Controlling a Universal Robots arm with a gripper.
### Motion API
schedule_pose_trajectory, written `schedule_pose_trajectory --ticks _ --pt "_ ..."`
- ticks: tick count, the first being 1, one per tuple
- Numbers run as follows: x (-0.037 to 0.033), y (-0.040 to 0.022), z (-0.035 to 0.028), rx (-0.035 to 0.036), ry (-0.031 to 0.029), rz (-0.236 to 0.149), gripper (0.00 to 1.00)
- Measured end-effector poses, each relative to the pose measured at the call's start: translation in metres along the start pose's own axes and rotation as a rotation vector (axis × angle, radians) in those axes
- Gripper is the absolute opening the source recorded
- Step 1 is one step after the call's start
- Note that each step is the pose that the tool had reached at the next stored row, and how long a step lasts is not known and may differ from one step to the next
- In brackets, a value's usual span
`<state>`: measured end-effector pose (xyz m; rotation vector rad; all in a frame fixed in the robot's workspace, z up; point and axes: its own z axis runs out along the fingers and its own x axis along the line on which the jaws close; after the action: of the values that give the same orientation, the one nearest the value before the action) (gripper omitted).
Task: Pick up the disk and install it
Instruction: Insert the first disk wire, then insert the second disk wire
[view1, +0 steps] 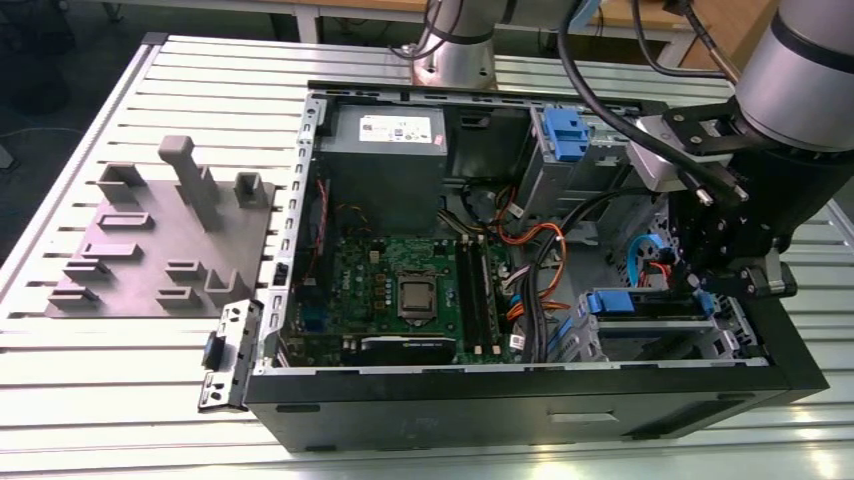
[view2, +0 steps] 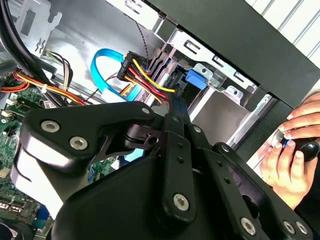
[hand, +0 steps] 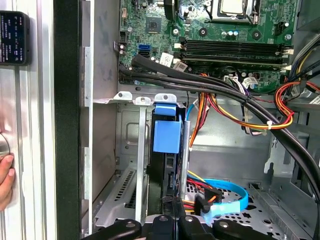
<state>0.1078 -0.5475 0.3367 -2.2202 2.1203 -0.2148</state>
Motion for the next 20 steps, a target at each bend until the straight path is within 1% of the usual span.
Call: schedule_pose_trajectory --ticks 16,18,20 --pt "0.0000 -0.0004 0.0000 -0.0006 -0.0001 0.000 0.11" --pt "0.0001 -0.0011 -0.0002 -0.0030 -0.0009 0.000 0.11" --pt "0.0001 -0.0016 -0.0009 -0.0090 -0.0046 0.000 0.11"
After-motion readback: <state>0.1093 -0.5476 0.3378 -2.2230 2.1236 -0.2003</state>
